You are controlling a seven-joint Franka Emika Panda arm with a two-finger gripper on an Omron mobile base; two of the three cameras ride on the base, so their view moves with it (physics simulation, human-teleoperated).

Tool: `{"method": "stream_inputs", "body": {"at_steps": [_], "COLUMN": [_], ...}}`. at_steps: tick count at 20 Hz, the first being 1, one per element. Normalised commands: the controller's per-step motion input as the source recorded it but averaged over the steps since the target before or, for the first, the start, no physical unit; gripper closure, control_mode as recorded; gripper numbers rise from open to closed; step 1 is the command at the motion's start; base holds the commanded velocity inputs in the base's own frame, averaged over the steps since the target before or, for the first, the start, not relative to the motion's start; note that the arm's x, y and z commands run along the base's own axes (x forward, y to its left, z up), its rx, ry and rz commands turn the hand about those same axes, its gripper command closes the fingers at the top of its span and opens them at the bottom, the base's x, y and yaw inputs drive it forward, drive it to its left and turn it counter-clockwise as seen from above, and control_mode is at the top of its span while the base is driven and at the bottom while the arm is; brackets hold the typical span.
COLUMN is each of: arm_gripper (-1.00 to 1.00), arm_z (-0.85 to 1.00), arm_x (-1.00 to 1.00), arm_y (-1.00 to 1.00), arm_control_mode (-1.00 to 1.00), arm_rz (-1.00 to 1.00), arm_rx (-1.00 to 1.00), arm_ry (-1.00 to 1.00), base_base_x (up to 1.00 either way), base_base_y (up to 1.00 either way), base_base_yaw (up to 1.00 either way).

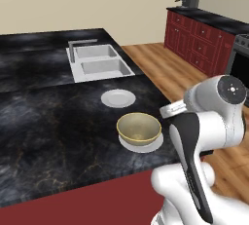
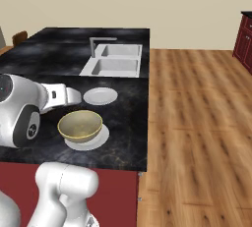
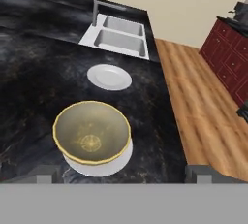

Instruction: Move the bowls from the cabinet to the plates on the dining table.

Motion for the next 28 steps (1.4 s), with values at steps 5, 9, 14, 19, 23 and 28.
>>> {"method": "stream_inputs", "body": {"at_steps": [5, 9, 14, 19, 23, 28], "arm_gripper": [-1.00, -1.00, -1.00, -1.00, -1.00, -1.00], "arm_z": [0.00, 0.00, 0.00, 0.00, 0.00, 0.00], "arm_x": [0.00, -0.07, 0.00, 0.00, 0.00, 0.00], "arm_y": [-0.02, 0.08, 0.00, 0.00, 0.00, 0.00], "arm_control_mode": [-1.00, -1.00, 1.00, 1.00, 1.00, 1.00], "arm_rz": [0.00, 0.02, 0.00, 0.00, 0.00, 0.00], "arm_rx": [0.00, 0.00, 0.00, 0.00, 0.00, 0.00], "arm_ry": [0.00, 0.00, 0.00, 0.00, 0.00, 0.00], "base_base_x": [0.00, 0.00, -0.51, -0.71, -0.15, 0.00], "base_base_y": [0.00, 0.00, 0.36, 0.59, 0.41, 0.65], "base_base_yaw": [0.00, 0.00, 0.12, 0.22, 0.44, 0.63]}}
